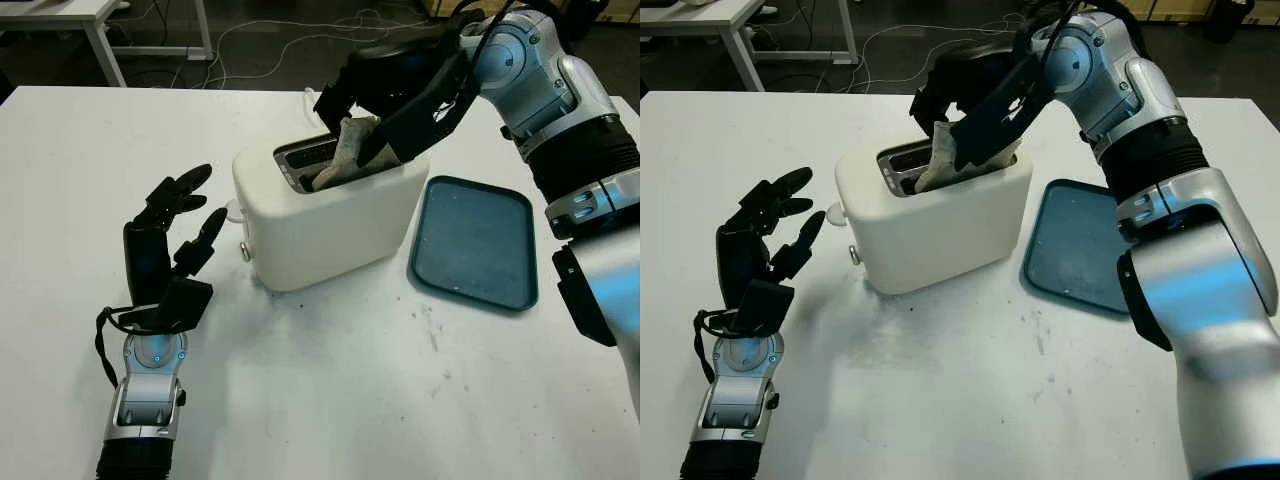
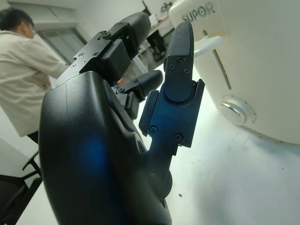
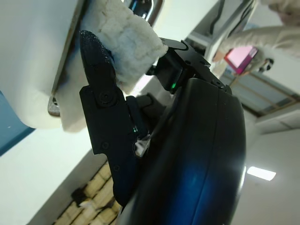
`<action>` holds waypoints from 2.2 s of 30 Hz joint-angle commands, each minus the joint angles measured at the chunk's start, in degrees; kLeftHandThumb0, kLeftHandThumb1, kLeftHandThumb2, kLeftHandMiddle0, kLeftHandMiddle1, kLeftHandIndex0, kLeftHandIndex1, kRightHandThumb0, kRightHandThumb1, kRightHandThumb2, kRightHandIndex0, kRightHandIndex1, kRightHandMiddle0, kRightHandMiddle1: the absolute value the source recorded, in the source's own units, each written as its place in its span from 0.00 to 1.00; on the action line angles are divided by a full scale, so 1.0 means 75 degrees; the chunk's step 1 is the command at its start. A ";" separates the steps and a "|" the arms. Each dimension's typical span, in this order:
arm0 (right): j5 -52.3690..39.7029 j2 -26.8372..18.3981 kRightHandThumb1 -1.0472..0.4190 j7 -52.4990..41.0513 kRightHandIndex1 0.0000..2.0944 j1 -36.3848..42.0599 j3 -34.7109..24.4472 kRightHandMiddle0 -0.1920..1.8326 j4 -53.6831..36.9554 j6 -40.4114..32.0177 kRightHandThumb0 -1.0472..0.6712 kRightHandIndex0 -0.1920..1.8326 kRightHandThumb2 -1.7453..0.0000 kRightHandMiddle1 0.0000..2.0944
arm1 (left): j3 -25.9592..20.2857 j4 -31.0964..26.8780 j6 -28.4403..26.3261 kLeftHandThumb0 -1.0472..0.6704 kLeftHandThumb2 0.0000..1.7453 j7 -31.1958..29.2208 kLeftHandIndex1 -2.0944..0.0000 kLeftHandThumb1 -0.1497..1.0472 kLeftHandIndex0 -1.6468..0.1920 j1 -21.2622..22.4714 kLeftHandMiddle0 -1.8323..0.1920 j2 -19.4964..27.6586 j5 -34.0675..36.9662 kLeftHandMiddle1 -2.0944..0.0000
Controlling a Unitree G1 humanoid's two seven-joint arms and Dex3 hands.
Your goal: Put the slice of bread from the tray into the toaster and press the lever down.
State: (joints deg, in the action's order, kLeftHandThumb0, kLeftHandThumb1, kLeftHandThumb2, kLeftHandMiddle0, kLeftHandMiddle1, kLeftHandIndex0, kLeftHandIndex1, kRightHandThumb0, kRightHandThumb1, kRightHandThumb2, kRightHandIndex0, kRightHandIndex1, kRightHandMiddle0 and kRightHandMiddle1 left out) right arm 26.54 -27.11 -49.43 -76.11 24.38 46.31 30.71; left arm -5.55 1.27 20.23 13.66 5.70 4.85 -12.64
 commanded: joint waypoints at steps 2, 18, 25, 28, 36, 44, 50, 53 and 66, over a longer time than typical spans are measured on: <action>0.0088 -0.0139 0.13 0.0012 0.55 0.0147 0.0094 0.47 -0.0196 0.0284 0.20 0.24 1.00 0.13 | 0.0012 -0.0010 0.0039 0.34 0.14 0.0027 0.85 0.89 0.56 -0.0097 0.72 -0.0034 0.0011 0.49; 0.0268 -0.0340 0.20 0.0595 0.38 0.0118 -0.0017 0.36 -0.0378 0.0280 0.19 0.14 1.00 0.00 | 0.0040 0.0098 0.0157 0.34 0.14 0.0108 0.86 0.89 0.56 -0.0112 0.71 0.0004 -0.0119 0.50; 0.0144 -0.0528 0.19 0.1343 0.39 0.0209 -0.0466 0.38 -0.0415 0.0079 0.23 0.16 1.00 0.01 | 0.0045 0.0077 0.0097 0.33 0.13 0.0087 0.86 0.89 0.55 -0.0112 0.71 -0.0034 -0.0068 0.50; 0.0027 -0.0647 0.18 0.1694 0.39 0.0275 -0.0731 0.38 -0.0374 0.0208 0.25 0.16 0.99 0.01 | 0.0060 0.0075 0.0079 0.33 0.14 0.0098 0.86 0.89 0.55 -0.0094 0.71 -0.0029 -0.0112 0.50; -0.0644 -0.0906 0.16 0.3561 0.35 0.1174 -0.2028 0.42 -0.0578 0.0502 0.32 0.28 1.00 0.02 | 0.0057 0.0091 0.0145 0.33 0.14 0.0042 0.86 0.89 0.56 -0.0082 0.72 0.0024 -0.0057 0.50; -0.1196 -0.0618 0.14 0.6543 0.16 0.4409 -0.3395 0.55 -0.1013 0.2253 0.52 0.56 1.00 0.02 | -0.0058 -0.0344 -0.0019 0.35 0.13 -0.0276 0.86 0.89 0.55 -0.0054 0.71 0.0426 -0.0121 0.49; -0.2651 0.0613 0.09 0.7046 0.12 0.7460 -0.4130 0.55 -0.3375 0.1380 0.55 0.58 0.95 0.01 | -0.0095 -0.0662 0.0030 0.35 0.12 -0.0365 0.85 0.89 0.53 0.0016 0.69 0.0866 -0.0561 0.49; -0.3122 0.1375 0.09 0.7388 0.12 0.8532 -0.4424 0.55 -0.4252 0.0998 0.54 0.61 0.91 0.01 | -0.0090 -0.0762 0.0069 0.35 0.11 -0.0441 0.84 0.89 0.52 0.0026 0.69 0.1080 -0.0727 0.49; -0.2357 0.2255 0.09 0.8245 0.48 0.9320 -0.4697 0.64 -0.5089 -0.0121 0.43 0.49 0.88 0.02 | -0.0333 -0.1028 0.0663 0.47 0.06 -0.0982 0.81 0.89 0.43 0.0243 0.57 0.2764 -0.1427 0.39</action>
State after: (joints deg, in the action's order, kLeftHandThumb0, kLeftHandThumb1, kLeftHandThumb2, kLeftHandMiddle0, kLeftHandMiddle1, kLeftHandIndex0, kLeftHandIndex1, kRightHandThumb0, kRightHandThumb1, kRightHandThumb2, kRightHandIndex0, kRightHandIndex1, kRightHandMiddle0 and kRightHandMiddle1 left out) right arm 8.28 -10.25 12.13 -6.60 -10.67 9.11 31.43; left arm -7.68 -6.71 23.72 7.18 6.63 23.76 -22.68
